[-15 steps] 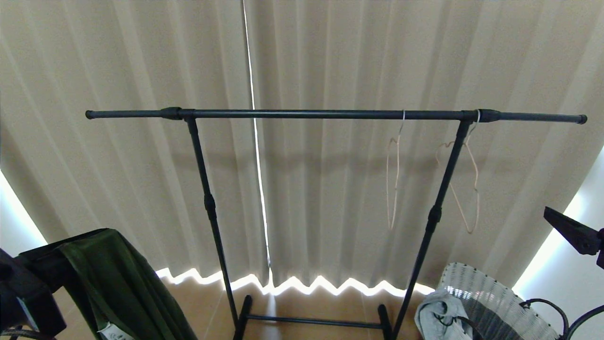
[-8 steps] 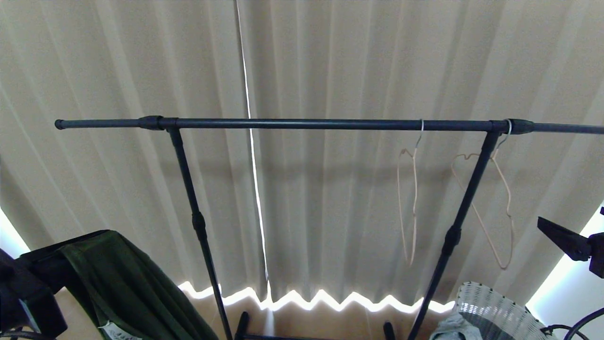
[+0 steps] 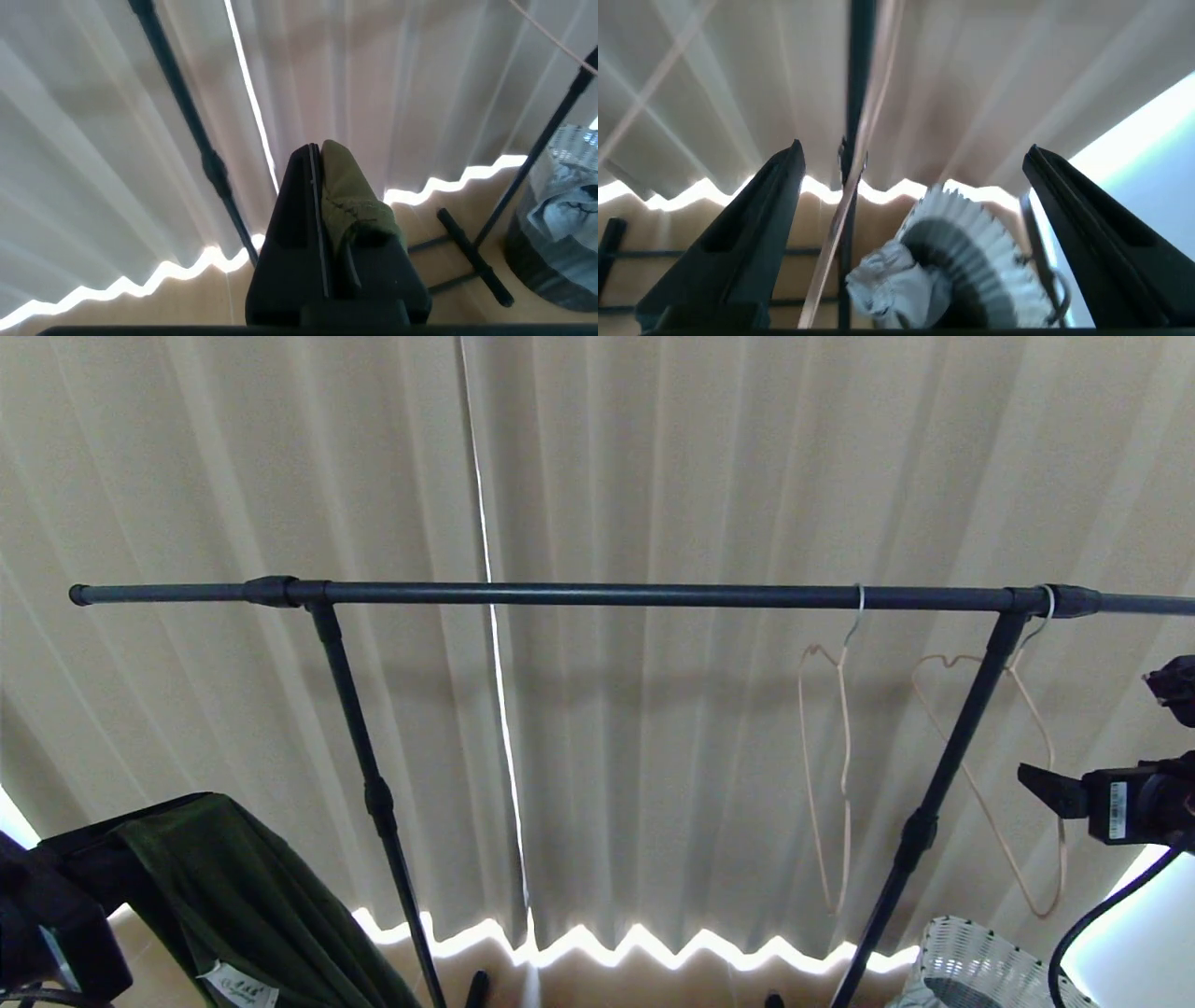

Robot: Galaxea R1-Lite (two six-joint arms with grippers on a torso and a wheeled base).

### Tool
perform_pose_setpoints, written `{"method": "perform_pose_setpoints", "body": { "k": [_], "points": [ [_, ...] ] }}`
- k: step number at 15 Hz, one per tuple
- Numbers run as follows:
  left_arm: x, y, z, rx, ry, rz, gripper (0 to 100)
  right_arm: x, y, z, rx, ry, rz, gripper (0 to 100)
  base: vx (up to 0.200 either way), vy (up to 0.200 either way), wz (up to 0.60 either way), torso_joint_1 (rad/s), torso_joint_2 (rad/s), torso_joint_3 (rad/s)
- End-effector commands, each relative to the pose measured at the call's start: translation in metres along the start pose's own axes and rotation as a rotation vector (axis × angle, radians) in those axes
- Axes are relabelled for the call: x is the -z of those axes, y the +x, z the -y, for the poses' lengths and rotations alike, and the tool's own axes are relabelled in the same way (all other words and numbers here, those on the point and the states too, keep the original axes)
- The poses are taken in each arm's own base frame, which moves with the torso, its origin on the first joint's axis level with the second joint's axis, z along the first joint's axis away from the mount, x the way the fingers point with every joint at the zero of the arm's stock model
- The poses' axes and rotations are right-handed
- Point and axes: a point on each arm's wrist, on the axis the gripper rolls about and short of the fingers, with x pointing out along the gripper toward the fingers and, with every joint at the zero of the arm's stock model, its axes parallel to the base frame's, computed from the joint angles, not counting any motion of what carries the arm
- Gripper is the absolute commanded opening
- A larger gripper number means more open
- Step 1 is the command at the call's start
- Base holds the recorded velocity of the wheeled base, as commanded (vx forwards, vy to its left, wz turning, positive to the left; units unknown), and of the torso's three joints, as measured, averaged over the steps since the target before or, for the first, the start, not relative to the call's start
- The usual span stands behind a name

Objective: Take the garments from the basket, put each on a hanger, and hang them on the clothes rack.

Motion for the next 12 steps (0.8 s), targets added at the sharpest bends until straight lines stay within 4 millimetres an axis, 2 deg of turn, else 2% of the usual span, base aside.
{"method": "perform_pose_setpoints", "body": {
  "k": [1,4,11,12],
  "points": [
    [0.000,0.001,-0.001,-0.006,-0.002,-0.004,0,0.004,0.028,-0.005,0.021,0.015,-0.082,100,0.000,0.000,0.00,0.000,0.00,0.000],
    [0.000,0.001,-0.001,-0.006,-0.002,-0.004,0,0.000,0.036,-0.012,0.011,0.042,-0.088,100,0.000,0.000,0.00,0.000,0.00,0.000],
    [0.000,0.000,-0.001,-0.006,-0.001,-0.001,0,-0.003,0.039,-0.013,0.016,0.045,-0.082,100,0.000,0.000,0.00,0.000,0.00,0.000],
    [0.000,0.000,-0.001,-0.006,-0.001,0.000,0,-0.003,0.038,-0.012,0.016,0.045,-0.080,0,0.000,0.000,0.00,0.000,0.00,0.000]
  ]
}}
